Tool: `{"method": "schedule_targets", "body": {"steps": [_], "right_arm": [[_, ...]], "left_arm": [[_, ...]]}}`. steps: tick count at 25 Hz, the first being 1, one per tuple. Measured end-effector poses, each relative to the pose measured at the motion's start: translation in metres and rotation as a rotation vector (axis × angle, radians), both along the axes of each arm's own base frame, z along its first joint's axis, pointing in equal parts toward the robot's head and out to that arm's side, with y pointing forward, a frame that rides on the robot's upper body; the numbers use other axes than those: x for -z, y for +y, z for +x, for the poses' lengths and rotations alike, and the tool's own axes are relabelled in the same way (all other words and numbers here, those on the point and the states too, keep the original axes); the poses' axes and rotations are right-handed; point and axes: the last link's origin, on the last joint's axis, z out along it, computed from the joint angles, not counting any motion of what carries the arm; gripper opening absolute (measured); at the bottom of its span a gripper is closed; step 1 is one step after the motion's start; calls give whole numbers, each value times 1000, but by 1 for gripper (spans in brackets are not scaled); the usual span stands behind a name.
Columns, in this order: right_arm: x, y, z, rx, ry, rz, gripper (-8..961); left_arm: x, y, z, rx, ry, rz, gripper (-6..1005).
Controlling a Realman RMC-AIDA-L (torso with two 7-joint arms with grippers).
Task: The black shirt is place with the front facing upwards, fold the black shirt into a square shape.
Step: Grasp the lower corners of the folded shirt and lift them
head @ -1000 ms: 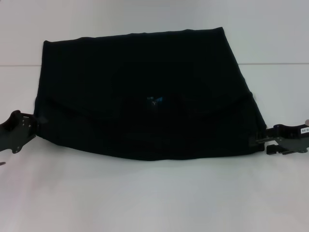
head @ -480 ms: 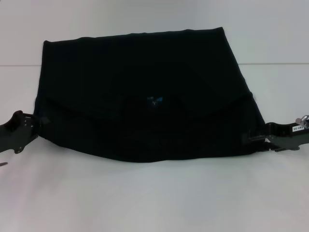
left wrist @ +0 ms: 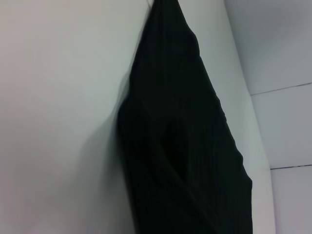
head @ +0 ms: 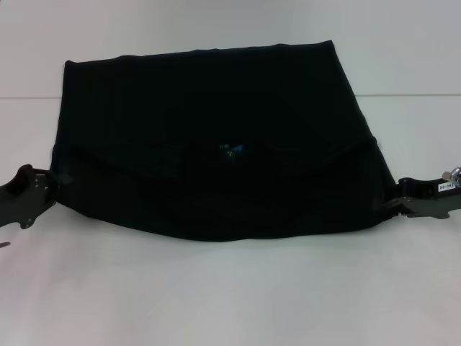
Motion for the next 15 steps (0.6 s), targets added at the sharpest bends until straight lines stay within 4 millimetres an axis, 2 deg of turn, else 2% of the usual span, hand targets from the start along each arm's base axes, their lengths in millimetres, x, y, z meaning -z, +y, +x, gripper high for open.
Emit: {"method": "schedule_targets", "body": {"steps": [7, 15], "right_arm": [[0, 2, -2, -10, -11, 3, 197], [1, 2, -2, -31, -28, -7, 60]], "left_arm": [[-1, -2, -2, 6, 7, 5, 62], [-4, -3, -3, 9, -3, 35, 62]]}}
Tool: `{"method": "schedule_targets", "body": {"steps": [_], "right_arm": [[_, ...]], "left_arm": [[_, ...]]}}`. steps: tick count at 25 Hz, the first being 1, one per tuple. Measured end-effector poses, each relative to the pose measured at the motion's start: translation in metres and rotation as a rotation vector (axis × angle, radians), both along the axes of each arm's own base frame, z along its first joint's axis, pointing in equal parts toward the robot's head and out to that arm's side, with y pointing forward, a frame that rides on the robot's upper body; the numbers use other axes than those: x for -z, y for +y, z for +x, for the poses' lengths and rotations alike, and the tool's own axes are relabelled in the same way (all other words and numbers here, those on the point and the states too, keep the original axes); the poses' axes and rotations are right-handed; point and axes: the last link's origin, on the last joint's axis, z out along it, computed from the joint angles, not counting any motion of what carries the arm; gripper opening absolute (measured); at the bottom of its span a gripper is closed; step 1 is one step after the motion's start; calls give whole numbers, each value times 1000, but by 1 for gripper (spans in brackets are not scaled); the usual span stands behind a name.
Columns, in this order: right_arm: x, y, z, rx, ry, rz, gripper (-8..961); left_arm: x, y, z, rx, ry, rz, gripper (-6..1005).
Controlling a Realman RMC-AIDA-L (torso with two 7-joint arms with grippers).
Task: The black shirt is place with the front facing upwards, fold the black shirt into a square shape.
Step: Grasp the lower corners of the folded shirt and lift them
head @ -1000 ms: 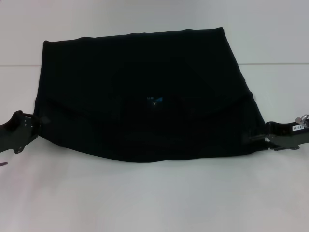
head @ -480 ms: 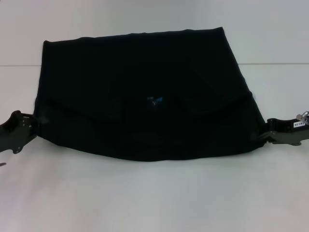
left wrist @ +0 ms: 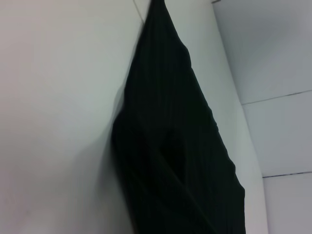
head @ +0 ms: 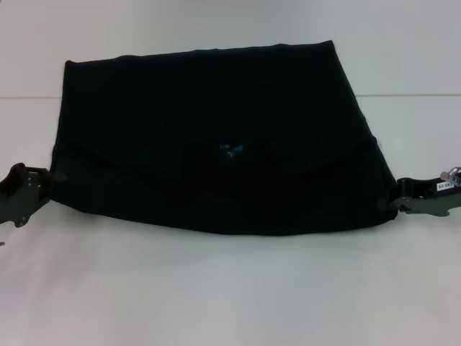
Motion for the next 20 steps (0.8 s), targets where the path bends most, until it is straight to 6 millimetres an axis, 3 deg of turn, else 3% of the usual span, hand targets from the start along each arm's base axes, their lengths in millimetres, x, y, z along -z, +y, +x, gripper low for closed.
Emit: {"method": "schedule_targets", "body": {"steps": [11, 20], "right_arm": [[-17, -14, 6, -35, 19, -44, 59], [-17, -51, 19, -40, 74, -160, 59]], "left_arm": [[4, -16, 0, 12, -66, -29, 62], [14, -59, -2, 30, -185, -101, 62]]}}
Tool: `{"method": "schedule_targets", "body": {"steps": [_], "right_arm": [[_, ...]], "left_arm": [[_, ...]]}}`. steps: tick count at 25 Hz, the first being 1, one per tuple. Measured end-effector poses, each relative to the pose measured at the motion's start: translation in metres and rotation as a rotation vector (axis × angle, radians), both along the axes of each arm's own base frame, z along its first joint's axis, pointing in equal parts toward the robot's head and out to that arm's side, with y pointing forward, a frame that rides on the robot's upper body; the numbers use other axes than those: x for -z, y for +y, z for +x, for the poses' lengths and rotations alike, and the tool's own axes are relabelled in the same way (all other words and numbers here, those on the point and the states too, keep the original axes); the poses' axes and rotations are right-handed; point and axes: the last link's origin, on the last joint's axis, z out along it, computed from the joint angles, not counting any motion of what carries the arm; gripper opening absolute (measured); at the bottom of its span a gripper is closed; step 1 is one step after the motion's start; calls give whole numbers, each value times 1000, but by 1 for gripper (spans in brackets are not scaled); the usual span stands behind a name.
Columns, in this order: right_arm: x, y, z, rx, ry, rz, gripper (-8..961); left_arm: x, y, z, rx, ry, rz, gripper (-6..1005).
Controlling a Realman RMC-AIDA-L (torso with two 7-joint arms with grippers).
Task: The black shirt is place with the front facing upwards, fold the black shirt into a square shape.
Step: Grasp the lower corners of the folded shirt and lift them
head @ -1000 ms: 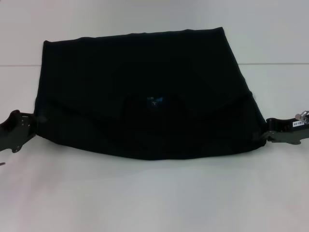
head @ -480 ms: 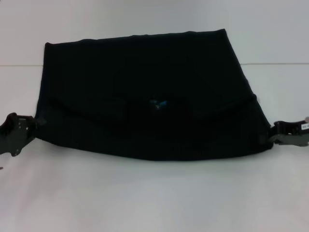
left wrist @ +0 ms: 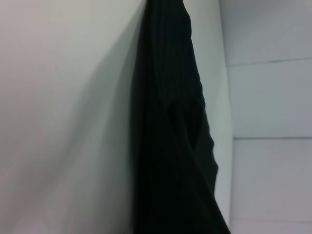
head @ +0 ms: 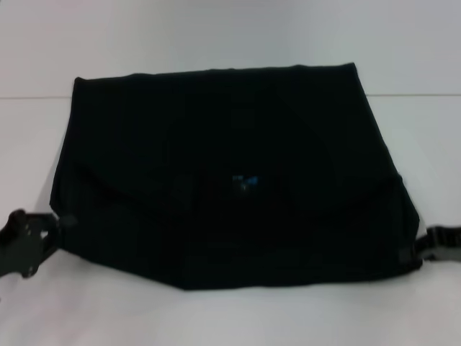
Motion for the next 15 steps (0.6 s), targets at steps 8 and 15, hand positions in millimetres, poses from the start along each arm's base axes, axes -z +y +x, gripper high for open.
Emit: {"method": "schedule_targets", "body": {"steps": [8, 15], "right_arm": [[2, -34, 13, -5, 66, -84, 60], [7, -51, 12, -36, 101, -159, 58]], "left_arm": [[-4, -46, -10, 0, -64, -45, 62], [7, -70, -6, 31, -102, -153, 62]]}}
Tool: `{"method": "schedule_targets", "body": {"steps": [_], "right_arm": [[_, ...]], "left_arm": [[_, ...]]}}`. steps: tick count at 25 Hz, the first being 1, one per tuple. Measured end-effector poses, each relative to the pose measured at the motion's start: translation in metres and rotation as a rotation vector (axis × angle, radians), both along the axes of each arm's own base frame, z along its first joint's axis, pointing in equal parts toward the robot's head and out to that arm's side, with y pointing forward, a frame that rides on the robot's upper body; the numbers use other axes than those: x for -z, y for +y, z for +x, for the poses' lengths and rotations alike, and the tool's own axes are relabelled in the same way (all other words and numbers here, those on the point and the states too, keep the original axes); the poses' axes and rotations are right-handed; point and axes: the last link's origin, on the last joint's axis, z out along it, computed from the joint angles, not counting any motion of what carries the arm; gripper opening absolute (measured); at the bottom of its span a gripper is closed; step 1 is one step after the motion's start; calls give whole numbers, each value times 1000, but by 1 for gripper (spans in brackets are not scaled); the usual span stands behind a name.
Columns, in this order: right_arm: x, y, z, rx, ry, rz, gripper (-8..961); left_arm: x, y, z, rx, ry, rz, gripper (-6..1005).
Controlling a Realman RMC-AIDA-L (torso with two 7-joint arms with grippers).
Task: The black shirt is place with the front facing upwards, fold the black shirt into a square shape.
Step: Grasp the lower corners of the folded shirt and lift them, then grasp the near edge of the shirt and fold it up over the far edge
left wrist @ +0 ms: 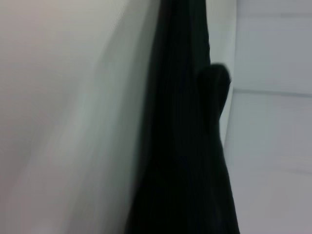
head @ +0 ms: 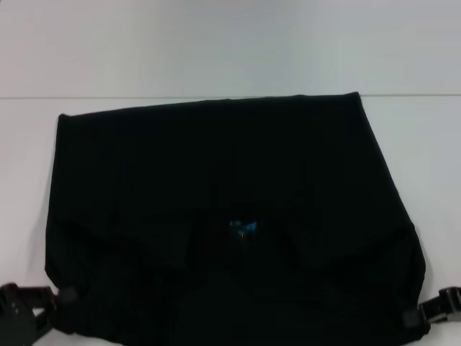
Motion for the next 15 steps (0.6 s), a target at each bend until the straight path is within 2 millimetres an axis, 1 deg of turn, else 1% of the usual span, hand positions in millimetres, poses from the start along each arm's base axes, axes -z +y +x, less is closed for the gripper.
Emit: {"method": "schedule_targets", "body": {"steps": [3, 9, 12, 15], "right_arm": [[1, -7, -1, -12, 20, -28, 59], [1, -15, 3, -10, 28, -50, 60], [1, -15, 3, -15, 30, -50, 59], [-1, -12, 1, -16, 49, -30, 58]], "left_arm": [[1, -6, 2, 18, -15, -25, 62], [-2, -16, 0, 19, -13, -32, 62], [-2, -14, 1, 26, -13, -29, 62], [-4, -3, 6, 41, -26, -2, 62]]}}
